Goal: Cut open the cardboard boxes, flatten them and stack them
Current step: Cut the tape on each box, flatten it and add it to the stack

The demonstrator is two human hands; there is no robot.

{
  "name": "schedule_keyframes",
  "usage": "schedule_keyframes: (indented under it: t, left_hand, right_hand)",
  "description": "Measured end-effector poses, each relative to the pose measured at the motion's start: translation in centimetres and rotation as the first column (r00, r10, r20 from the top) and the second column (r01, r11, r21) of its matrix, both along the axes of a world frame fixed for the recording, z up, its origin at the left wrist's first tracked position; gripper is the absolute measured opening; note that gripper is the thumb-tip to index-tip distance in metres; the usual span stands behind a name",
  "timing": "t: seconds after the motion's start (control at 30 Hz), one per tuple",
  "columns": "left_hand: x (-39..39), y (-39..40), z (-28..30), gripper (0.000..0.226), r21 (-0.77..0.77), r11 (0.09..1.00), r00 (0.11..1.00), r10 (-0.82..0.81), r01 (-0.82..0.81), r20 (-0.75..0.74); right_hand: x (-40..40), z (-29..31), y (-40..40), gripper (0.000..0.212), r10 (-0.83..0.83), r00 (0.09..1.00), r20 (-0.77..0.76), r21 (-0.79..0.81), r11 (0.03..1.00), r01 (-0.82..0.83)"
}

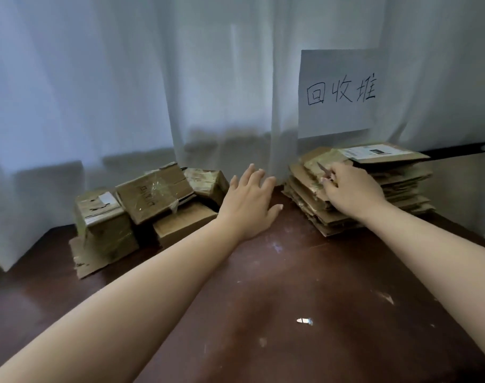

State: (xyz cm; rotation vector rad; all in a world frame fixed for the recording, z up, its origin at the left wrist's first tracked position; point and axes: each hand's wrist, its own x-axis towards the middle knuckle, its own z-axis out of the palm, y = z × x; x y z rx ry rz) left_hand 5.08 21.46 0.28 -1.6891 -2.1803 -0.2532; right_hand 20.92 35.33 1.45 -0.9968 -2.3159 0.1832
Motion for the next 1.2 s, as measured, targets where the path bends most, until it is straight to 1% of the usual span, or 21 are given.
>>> schedule_keyframes:
  t: [0.13, 0.27, 0.43, 0.57, 0.67, 0.77, 0.83, 0.93, 1.07, 1.13, 1.2]
  left_hand:
    - [-2.5, -5.7, -0.7, 0.059, 0.034, 0.999, 0.999, 0.034, -0.034, 0.004]
    - [-5.3, -11.6, -3.0, 0.059, 0.034, 0.993, 0.992, 0.109, -0.111, 0.062]
    - [-8.5, -17.2, -6.4, 0.059, 0.043, 0.976, 0.963, 0.205, -0.215, 0.176]
    - [-10.2, -19.3, -7.7, 0.063, 0.088, 0.972, 0.947, 0.188, -0.217, 0.261]
    - [-10.6, -19.3, -8.0, 0.07, 0.099, 0.973, 0.922, 0.163, -0.21, 0.352]
    - [-10.5, -18.9, -8.2, 0.079, 0.1, 0.98, 0.853, 0.099, -0.174, 0.512]
    - [-10.0, -18.7, -8.2, 0.079, 0.128, 0.98, 0.814, 0.052, -0.154, 0.579]
    - [-9.5, -18.7, -8.2, 0.072, 0.189, 0.973, 0.816, -0.002, -0.132, 0.578]
    - [-8.9, -19.1, -7.9, 0.067, 0.179, 0.98, 0.824, -0.031, -0.086, 0.566]
    - [-8.6, -19.2, -7.5, 0.062, 0.208, 0.97, 0.854, -0.002, -0.125, 0.521]
    - [-8.9, -19.3, -6.8, 0.045, 0.334, 0.918, 0.9, 0.051, -0.213, 0.433]
  right_hand:
    - [-4.1, -1.3, -4.1, 0.02, 0.083, 0.996, -0.043, -0.075, 0.993, -0.086]
    - [-8.0, -3.1, -7.6, 0.019, 0.165, 0.983, -0.077, -0.156, 0.972, -0.175]
    - [-11.9, -6.1, -10.9, 0.026, 0.177, 0.984, -0.035, -0.304, 0.936, -0.179]
    - [-14.0, -7.2, -12.4, 0.037, 0.183, 0.982, -0.041, -0.354, 0.917, -0.185]
    - [-15.1, -7.7, -12.8, 0.046, 0.207, 0.974, -0.091, -0.392, 0.892, -0.226]
    - [-15.8, -7.8, -13.4, 0.046, 0.241, 0.95, -0.197, -0.445, 0.842, -0.306]
    - [-15.7, -7.7, -13.7, 0.044, 0.236, 0.943, -0.236, -0.438, 0.84, -0.32]
    - [-14.8, -7.4, -13.5, 0.043, 0.197, 0.955, -0.223, -0.408, 0.871, -0.275]
    - [-13.0, -7.1, -13.3, 0.043, 0.182, 0.969, -0.169, -0.366, 0.901, -0.233]
    - [-12.3, -6.9, -13.3, 0.043, 0.172, 0.971, -0.168, -0.358, 0.907, -0.222]
    - [-11.7, -6.7, -13.5, 0.043, 0.16, 0.97, -0.183, -0.36, 0.907, -0.218]
